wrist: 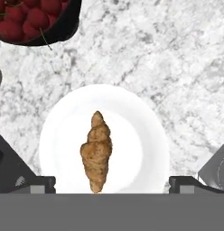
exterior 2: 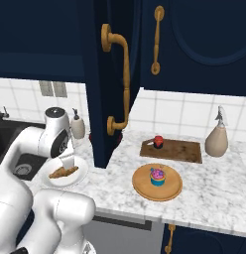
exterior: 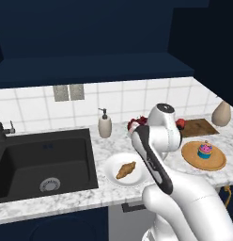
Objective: From the different types of pastries on the counter, select a croissant and place it on the cutting board. Then retrieve a jar of jam from the cabinet and place it alongside the croissant on the cutting board.
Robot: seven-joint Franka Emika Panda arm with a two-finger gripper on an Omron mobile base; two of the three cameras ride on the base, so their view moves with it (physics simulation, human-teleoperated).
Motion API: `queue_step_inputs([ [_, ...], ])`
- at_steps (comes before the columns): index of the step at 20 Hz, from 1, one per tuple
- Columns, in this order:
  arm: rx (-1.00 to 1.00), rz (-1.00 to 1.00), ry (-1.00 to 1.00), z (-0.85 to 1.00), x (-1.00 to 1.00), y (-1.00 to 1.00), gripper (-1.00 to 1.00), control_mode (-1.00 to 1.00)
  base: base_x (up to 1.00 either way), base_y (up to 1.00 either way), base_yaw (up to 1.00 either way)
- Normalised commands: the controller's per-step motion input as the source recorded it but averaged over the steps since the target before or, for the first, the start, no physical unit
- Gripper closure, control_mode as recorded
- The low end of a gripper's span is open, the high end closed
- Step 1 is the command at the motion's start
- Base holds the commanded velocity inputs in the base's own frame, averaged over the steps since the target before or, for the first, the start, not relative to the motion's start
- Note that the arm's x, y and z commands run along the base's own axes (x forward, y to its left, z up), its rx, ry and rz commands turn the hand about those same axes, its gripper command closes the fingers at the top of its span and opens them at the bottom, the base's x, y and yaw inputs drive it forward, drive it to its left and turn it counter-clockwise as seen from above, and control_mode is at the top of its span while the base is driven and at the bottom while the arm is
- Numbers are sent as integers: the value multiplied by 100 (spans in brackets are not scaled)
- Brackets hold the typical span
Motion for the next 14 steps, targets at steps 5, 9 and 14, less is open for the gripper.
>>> queue_step_inputs([
  [5,2,17,21,-13,3,44,-100,-100,0,0,0],
  [9,0,7,17,-29,33,57,-100,-100,0,0,0],
  [14,-4,1,2,-4,44,27,-100,-100,0,0,0],
])
